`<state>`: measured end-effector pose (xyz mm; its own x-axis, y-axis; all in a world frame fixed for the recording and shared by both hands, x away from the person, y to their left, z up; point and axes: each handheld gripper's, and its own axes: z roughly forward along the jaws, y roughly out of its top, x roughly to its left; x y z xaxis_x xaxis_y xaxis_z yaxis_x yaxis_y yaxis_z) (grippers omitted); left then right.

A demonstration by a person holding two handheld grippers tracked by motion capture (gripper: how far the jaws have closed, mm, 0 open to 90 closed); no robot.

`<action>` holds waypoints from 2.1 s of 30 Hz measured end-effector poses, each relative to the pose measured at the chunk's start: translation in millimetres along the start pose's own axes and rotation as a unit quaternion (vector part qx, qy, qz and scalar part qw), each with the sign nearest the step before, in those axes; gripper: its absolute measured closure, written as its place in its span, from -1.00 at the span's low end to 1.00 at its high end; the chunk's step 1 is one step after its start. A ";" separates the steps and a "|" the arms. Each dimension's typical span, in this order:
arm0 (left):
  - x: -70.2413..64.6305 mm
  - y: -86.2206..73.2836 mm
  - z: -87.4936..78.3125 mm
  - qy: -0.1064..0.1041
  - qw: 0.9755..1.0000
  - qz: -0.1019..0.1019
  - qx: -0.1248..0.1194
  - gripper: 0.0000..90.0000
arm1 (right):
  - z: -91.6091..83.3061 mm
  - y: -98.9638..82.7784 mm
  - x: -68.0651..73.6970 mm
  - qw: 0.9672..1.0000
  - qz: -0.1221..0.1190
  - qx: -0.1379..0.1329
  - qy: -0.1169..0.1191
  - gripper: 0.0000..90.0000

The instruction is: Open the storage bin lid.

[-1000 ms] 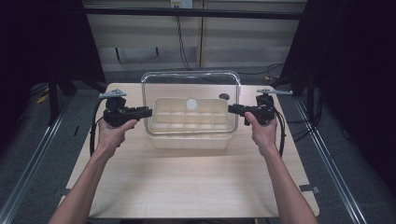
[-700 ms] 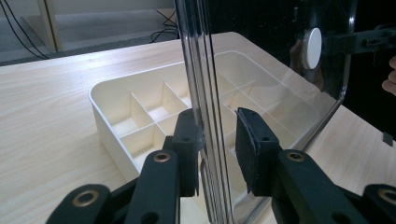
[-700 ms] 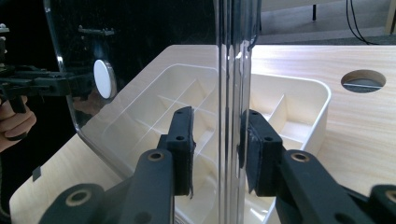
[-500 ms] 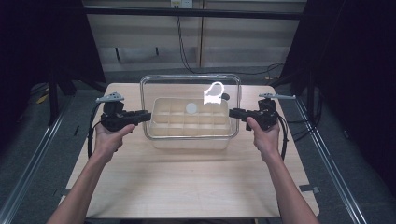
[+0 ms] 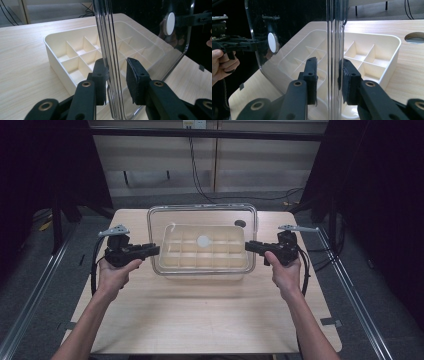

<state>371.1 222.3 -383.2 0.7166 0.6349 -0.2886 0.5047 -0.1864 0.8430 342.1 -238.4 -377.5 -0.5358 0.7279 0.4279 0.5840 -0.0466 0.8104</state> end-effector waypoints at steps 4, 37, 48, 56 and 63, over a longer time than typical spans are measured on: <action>-2.5 -6.6 -0.1 -0.003 1.000 -0.002 0.003 0.55 | -3.4 -5.0 2.3 1.000 0.001 -0.001 0.000 0.56; -26.6 -47.0 -13.0 -0.015 0.999 0.009 0.033 0.55 | -22.1 -54.0 15.7 0.999 0.017 0.026 0.009 0.57; -33.4 -59.0 -12.0 -0.022 0.999 0.005 0.049 0.55 | -29.0 -70.6 16.8 0.999 0.027 0.032 0.009 0.57; -37.2 -69.9 -10.6 -0.026 0.997 0.004 0.072 0.55 | -32.4 -86.7 18.9 0.999 0.034 0.040 0.007 0.57; -37.6 -77.1 -8.8 -0.028 0.996 -0.003 0.083 0.54 | -32.4 -96.0 19.0 0.998 0.043 0.050 0.008 0.57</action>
<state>301.0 219.4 -433.3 0.7362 0.5952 -0.3222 0.5784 -0.3062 0.7561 256.1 -242.2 -434.2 -0.4902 0.7137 0.5004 0.6855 -0.0390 0.7270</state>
